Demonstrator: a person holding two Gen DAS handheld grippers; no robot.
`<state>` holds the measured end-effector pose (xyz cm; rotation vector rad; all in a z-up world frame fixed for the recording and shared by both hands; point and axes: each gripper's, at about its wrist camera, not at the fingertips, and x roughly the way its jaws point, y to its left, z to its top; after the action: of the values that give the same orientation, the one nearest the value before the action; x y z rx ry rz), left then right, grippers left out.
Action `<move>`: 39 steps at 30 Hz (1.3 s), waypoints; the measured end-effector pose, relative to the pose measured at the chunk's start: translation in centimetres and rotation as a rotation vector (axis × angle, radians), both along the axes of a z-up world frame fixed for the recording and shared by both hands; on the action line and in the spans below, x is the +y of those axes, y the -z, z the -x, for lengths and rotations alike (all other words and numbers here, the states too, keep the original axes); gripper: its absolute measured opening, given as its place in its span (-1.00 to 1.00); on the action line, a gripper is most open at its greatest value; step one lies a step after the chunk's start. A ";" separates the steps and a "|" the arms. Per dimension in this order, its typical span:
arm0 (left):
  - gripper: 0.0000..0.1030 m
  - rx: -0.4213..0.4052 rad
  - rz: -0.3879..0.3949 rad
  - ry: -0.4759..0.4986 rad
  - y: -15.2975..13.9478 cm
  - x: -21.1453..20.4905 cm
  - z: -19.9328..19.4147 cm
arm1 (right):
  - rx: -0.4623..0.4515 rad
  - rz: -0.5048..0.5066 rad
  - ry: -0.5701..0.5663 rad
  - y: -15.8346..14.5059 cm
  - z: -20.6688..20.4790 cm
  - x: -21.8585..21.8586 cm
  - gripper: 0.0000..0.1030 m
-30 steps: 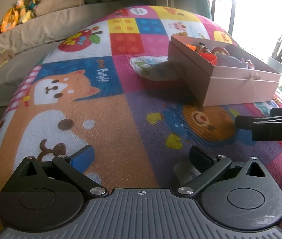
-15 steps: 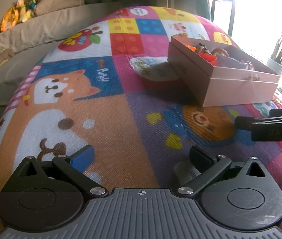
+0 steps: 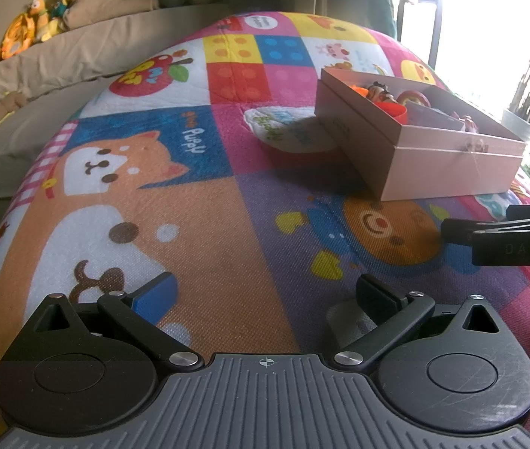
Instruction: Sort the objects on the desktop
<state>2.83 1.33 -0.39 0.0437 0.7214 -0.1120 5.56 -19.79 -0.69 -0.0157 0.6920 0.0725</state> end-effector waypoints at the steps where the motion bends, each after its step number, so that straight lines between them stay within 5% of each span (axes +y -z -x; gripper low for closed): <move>1: 1.00 0.000 -0.001 0.000 0.0 0.1 0.0 | 0.000 0.000 0.000 0.0 0.0 0.0 1.00; 39: 1.00 -0.008 0.034 -0.002 -0.1 0.3 0.1 | 0.000 0.000 0.000 0.0 0.0 0.0 1.00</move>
<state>2.76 1.67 -0.32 0.0109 0.7113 -0.1216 5.57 -19.80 -0.70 -0.0157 0.6920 0.0725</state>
